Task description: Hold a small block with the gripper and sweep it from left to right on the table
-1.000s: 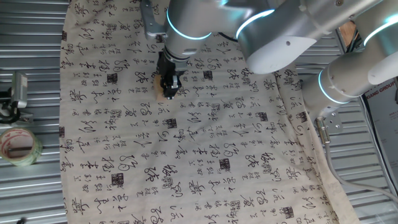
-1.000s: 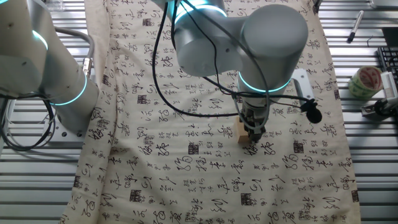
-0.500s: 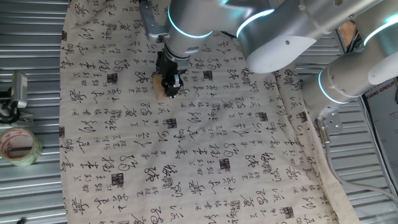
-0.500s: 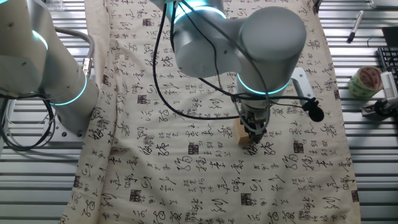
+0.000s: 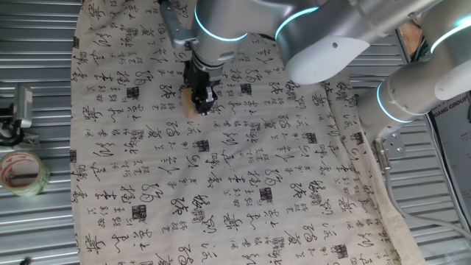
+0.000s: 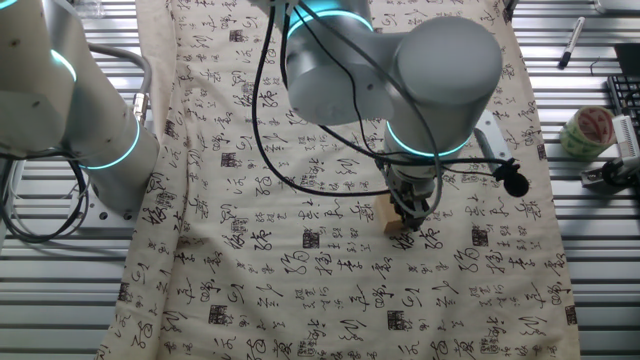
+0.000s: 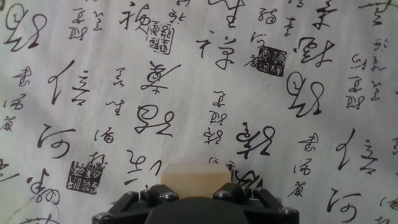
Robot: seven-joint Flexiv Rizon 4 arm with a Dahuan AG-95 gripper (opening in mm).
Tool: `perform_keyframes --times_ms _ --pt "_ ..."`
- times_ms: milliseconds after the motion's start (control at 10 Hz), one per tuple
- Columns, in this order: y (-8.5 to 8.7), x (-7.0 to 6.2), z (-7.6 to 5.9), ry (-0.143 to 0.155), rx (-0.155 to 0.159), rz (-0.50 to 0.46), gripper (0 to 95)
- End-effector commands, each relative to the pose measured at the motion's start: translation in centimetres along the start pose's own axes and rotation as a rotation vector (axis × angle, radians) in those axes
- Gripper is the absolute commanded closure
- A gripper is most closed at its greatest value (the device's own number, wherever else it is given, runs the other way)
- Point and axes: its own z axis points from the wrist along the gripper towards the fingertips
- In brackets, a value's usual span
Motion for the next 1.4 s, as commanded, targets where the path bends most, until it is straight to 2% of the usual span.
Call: perform_keyframes --times_ms 100,300,400,600,900,1400 --pt "0.01 0.04 1.65 0.003 0.010 -0.012 95.0" --pt "0.01 0.04 1.65 -0.002 0.009 0.002 95.0" --pt "0.01 0.04 1.65 -0.006 0.007 0.040 95.0" --pt "0.01 0.04 1.65 -0.023 -0.021 0.149 95.0" --pt "0.01 0.04 1.65 -0.013 -0.050 0.291 95.0" --pt "0.01 0.04 1.65 -0.011 -0.035 0.304 95.0"
